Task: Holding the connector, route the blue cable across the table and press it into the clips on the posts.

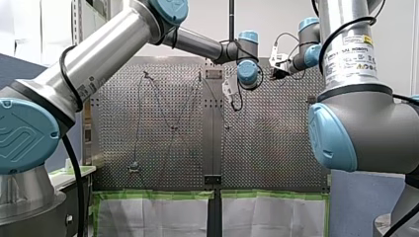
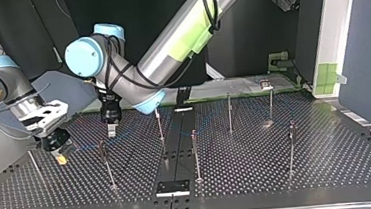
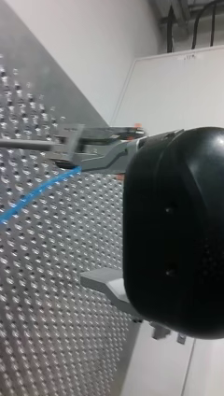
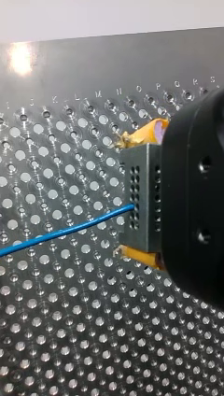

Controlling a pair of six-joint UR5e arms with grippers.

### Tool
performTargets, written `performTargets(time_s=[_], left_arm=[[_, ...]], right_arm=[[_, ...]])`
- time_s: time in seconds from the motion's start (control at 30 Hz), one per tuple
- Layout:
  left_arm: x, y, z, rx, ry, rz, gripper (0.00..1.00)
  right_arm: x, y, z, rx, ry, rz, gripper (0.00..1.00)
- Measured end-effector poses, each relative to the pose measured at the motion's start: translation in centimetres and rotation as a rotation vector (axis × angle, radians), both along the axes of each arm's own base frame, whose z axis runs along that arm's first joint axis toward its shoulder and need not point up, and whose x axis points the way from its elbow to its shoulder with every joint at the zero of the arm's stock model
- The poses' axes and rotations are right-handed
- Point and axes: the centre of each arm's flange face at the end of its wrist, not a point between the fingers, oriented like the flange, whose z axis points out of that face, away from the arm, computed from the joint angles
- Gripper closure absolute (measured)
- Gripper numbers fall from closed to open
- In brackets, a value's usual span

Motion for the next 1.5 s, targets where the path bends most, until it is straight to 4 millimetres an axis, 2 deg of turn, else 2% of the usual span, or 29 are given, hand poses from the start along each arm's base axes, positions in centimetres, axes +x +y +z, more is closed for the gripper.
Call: performTargets(time_s=[0.13, 0.87, 1.5], left_arm=[[-1.3, 0.4, 0.8, -0.003, -0.001, 0.008, 0.0], [-2.4, 5.6, 6.7, -0.092, -0.131, 0.056, 0.0], [-5.2, 10.4, 11.4, -0.235, -0.246, 0.089, 0.0]], right_arm=[[0.0, 0.0, 0.0, 0.0, 0.001, 0.0, 1.0], [0.5, 0.3, -0.1, 0.003, 0.004, 0.008, 1.0], [1.3, 0.7, -0.1, 0.003, 0.007, 0.016, 1.0]])
